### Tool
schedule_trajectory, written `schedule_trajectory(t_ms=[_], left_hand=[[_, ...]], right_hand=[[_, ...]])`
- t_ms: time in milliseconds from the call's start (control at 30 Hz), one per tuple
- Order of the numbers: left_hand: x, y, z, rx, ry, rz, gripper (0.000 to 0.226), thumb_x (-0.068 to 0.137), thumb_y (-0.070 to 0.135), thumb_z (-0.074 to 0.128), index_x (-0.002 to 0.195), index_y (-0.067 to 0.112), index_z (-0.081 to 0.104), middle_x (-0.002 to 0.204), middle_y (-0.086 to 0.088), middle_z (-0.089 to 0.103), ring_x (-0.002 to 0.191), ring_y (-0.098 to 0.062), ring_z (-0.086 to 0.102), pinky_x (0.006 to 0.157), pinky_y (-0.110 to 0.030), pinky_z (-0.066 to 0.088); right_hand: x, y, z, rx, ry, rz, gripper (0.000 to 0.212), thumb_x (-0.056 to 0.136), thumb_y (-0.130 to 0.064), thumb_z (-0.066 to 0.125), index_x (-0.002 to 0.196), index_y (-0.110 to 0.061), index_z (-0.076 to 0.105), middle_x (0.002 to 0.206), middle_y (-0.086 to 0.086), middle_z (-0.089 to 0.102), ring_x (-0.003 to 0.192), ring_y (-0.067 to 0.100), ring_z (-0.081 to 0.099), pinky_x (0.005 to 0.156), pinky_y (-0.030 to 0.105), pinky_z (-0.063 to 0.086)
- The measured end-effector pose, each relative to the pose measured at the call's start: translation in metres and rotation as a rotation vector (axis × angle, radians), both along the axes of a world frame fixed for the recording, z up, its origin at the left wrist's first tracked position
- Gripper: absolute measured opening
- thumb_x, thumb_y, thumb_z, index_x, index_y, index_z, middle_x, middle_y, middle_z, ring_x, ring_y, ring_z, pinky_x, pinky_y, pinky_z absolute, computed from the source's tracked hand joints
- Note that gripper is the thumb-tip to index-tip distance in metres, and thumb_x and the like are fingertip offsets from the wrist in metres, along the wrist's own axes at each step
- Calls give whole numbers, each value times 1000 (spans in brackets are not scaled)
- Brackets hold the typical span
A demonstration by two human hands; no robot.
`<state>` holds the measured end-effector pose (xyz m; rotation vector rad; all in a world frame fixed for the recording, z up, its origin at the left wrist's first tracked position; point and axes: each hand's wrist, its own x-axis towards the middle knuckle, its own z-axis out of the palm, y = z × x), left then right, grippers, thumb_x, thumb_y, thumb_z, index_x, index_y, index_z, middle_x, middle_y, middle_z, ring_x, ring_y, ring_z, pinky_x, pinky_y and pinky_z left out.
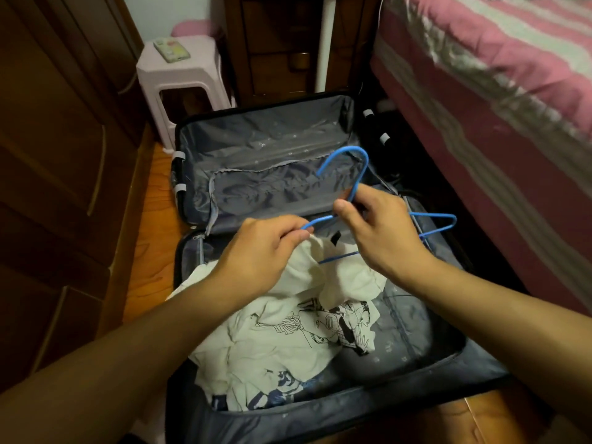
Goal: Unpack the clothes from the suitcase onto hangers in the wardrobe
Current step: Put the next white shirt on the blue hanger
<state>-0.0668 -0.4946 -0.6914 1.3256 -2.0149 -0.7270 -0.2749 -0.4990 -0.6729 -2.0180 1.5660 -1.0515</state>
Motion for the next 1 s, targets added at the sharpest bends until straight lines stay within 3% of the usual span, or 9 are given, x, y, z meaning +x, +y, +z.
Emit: schedule_trajectory(t_ms=[233,333,433,533,600,700,767,867,1000], left_hand=[[-3,-1,14,-386,-104,-18,34,100,29,57,129,16,70,111,-3,76,96,-18,74,80,-38,59],[-12,-2,19,-505,-96,-39,32,98,14,62,130,10,68,116,-4,75,102,-17,73,86,-37,58],[-26,-1,27,-396,5,-7,33,100,24,58,130,14,68,118,1,75,106,-13,72,90,-34,57],[-18,-9,34,-264,-11,-139,43,101,33,53,141,17,59,133,5,67,121,-6,63,105,-27,48],[-5,-14,36,-236,-97,-235,48,101,19,55,149,18,49,145,6,57,133,-6,53,113,-26,41],[4,-19,31,-264,-129,-238,50,95,3,64,144,12,55,152,1,47,141,-14,46,116,-20,33],[8,-19,29,-284,-186,-174,38,97,23,65,134,15,64,141,0,59,130,-20,56,109,-29,44],[13,-13,36,-275,-562,21,49,99,60,32,107,24,65,95,-2,71,90,-31,66,69,-41,49],[-4,-1,40,-228,-483,-35,44,97,55,31,94,17,53,89,-6,67,84,-38,63,65,-43,46]], right_hand=[[4,-3,12,-35,-45,-13,14,96,-21,61,83,-23,63,64,-13,56,60,1,52,60,17,36],[12,5,-2,33,5,81,12,95,-21,62,85,-16,66,73,-6,66,68,8,58,67,30,45],[18,8,-9,105,-75,63,12,97,-21,61,85,-19,62,74,-5,66,71,14,60,71,36,48],[12,0,0,123,-173,81,11,97,-23,59,96,-12,61,79,-4,68,78,16,65,78,46,52],[6,-2,6,138,-219,118,13,96,-20,56,100,-8,57,82,-2,69,81,21,66,80,52,52],[7,1,8,178,-271,192,2,96,-7,52,98,-6,52,82,3,69,83,25,65,83,53,52],[10,1,10,187,-302,212,1,96,-7,50,97,-7,51,81,4,67,81,23,63,84,53,52],[13,-3,16,180,-326,217,1,96,-7,50,96,-7,51,79,5,66,78,18,62,82,53,52],[15,-2,16,152,-188,251,6,95,-10,55,93,-14,50,79,-3,65,77,17,63,78,50,52]])
